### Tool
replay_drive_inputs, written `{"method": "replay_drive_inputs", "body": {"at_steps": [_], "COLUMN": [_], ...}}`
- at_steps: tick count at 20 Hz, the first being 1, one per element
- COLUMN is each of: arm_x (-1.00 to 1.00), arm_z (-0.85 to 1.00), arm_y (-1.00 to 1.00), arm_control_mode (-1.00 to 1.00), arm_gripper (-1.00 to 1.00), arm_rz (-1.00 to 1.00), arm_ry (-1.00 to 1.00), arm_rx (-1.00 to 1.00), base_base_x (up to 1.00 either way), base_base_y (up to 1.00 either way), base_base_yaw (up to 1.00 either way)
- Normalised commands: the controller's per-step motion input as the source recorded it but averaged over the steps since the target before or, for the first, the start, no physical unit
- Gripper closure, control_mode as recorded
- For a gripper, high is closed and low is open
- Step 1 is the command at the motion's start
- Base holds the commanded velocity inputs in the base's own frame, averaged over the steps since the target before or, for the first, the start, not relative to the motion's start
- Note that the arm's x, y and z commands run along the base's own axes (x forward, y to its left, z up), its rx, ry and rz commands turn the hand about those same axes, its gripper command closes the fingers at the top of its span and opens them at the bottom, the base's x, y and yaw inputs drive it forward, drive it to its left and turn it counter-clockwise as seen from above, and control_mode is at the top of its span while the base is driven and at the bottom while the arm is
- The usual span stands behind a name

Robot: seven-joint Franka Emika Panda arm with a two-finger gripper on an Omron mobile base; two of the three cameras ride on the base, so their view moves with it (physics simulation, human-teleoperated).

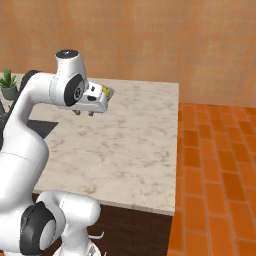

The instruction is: Navigate to the stove.

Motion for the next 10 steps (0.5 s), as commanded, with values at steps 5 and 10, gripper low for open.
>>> {"method": "replay_drive_inputs", "body": {"at_steps": [5,10], "arm_x": [-0.78,-0.99], "arm_z": [0.00,0.00], "arm_y": [0.00,0.00], "arm_control_mode": [-1.00,-1.00], "arm_gripper": [-1.00,-1.00], "arm_rz": [0.00,0.00], "arm_ry": [-0.08,-0.15], "arm_rx": [-0.01,-0.01], "base_base_x": [0.00,0.00], "base_base_y": [0.00,0.00], "base_base_yaw": [0.00,0.00]}}
